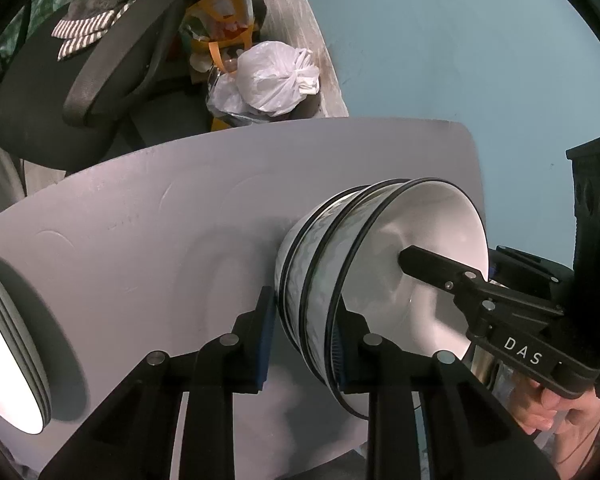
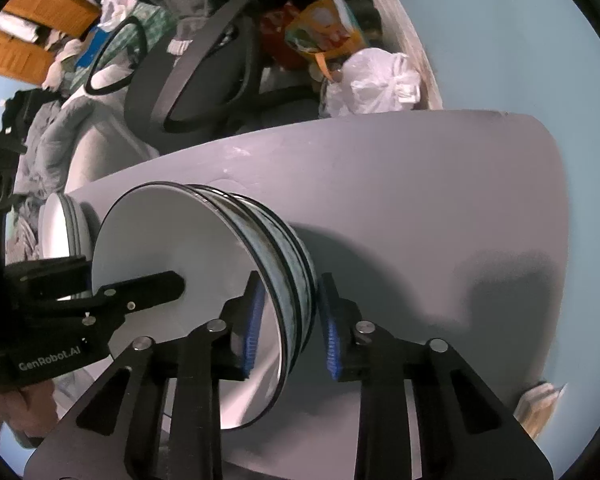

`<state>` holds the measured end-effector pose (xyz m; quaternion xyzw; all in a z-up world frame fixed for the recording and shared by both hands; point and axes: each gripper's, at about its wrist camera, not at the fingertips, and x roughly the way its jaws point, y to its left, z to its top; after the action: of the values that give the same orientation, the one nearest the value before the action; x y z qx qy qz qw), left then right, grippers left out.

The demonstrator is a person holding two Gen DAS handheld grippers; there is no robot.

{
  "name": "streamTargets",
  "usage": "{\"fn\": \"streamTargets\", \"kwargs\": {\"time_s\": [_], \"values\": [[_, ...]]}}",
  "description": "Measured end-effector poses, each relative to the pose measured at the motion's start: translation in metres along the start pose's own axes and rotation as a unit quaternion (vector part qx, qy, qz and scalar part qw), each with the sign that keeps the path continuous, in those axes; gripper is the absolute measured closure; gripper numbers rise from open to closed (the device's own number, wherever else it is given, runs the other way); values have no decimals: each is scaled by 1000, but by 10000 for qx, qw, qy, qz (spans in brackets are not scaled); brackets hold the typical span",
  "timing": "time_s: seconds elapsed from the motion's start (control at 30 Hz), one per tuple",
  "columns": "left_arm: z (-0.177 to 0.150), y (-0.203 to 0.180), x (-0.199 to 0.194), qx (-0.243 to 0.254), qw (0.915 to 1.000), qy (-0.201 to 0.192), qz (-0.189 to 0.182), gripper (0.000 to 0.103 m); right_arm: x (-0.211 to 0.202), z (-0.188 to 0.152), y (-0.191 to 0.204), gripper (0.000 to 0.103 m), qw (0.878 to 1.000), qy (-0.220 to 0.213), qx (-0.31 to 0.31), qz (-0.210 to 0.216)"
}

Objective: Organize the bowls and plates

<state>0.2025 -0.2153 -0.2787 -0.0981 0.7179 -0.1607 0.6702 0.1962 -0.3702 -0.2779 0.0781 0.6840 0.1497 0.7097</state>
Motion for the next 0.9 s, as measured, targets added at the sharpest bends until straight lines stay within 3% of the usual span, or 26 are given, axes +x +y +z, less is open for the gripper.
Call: {"fn": "streamTargets", "kwargs": {"time_s": [0.27,0.9], "values": [[-1,-3,-1,7,9999,-37,96,80,-1,4,5,86,9996,110,-44,-241],[-11,16,-7,-178,9998,15,110,81,3,-1,20,87,9994,246,145,-210]]}}
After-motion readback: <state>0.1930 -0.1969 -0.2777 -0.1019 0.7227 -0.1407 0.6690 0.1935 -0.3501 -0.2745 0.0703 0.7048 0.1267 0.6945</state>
